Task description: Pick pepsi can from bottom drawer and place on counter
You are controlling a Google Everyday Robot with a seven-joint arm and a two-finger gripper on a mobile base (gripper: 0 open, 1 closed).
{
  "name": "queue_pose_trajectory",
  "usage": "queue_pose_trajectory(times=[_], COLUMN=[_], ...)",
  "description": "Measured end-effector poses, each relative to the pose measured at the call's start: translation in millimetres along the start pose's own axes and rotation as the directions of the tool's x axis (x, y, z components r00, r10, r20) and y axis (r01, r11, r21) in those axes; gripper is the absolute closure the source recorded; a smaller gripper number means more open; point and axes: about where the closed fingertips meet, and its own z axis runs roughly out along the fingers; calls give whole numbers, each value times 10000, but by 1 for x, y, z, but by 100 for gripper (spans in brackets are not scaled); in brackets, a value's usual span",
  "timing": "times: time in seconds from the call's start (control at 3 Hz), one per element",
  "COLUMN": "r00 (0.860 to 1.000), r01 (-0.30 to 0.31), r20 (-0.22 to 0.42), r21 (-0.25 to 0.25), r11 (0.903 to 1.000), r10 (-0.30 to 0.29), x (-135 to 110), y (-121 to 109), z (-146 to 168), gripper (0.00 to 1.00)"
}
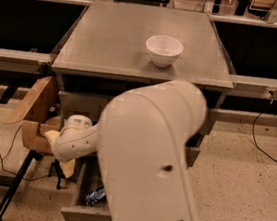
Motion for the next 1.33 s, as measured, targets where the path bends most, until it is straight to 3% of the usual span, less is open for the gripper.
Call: queue_pose_trajectory(times=[0.33,0.67,1.0,1.33], r00=[9989,9989,9983,9952], r01=[469,467,498,320], r20=[-13,-14,-278,-865], r21=[-118,-117,-531,-1523], r11=[9988,9988,9973,9878], r10=[-469,-467,-513,-455], x=[-5,-5,-5,15], y=[4,4,3,22], z=[22,22,31,34], gripper=[0,0,0,0])
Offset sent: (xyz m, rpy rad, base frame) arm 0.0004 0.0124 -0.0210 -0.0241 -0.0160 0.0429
